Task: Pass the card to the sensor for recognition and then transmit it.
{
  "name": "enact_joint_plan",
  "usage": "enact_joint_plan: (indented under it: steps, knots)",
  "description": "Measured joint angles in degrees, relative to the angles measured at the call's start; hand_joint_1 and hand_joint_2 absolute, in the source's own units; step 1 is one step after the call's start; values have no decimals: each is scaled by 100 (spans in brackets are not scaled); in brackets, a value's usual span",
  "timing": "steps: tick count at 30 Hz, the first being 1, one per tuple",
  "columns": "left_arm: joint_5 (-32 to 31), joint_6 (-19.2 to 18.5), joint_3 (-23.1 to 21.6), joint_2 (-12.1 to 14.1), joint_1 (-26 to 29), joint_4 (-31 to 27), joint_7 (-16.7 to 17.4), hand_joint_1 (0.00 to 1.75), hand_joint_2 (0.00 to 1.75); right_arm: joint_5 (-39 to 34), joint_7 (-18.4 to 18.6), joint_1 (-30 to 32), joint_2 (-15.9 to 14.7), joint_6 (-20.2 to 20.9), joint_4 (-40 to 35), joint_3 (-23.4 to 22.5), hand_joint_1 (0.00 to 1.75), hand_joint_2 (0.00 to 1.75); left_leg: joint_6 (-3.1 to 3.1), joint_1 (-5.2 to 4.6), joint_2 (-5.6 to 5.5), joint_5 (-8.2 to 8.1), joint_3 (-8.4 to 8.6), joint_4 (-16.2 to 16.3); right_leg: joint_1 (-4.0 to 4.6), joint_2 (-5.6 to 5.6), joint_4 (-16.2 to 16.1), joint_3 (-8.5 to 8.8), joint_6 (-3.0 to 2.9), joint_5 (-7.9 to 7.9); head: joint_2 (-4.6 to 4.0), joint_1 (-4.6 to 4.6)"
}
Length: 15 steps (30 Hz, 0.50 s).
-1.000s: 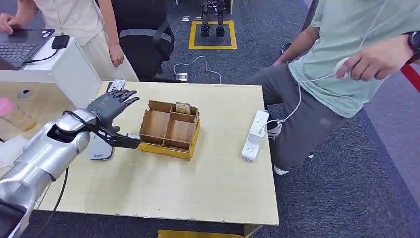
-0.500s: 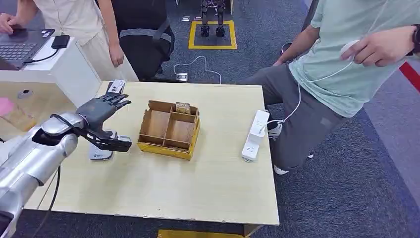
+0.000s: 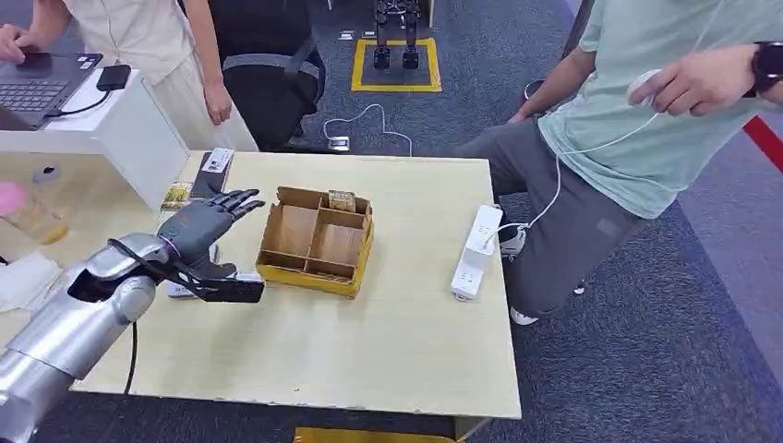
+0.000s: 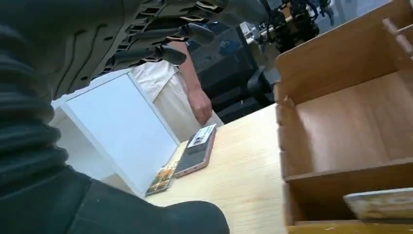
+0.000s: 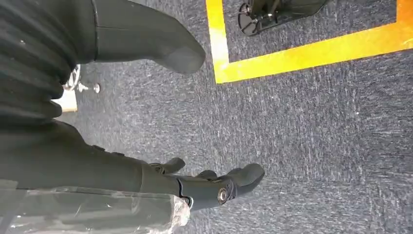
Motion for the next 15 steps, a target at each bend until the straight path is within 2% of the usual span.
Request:
enact_joint_plan:
  steps: [5,10,15]
  knots:
    - [-43,39,0,-253,171,-288,168,0,175,-66,-9,-5,7,-2,-2,-15,0,175,0,0,-3,0,0,0,0,-3,0,1,0,0,0,0]
    - [-466,184,-9,-463,334,-437,356,0,175,-127,9,-7,17,-50,-7,-33,0,175,0,2,-2,0,1,0,0,-1,0,0,0,0,0,0]
    - [-542,149,-20,-513,398,-459,236,0,175,-162,11,-4,17,-74,-11,-39,0,175,0,3,-2,0,1,-1,2,-1,1,-1,-1,0,0,0]
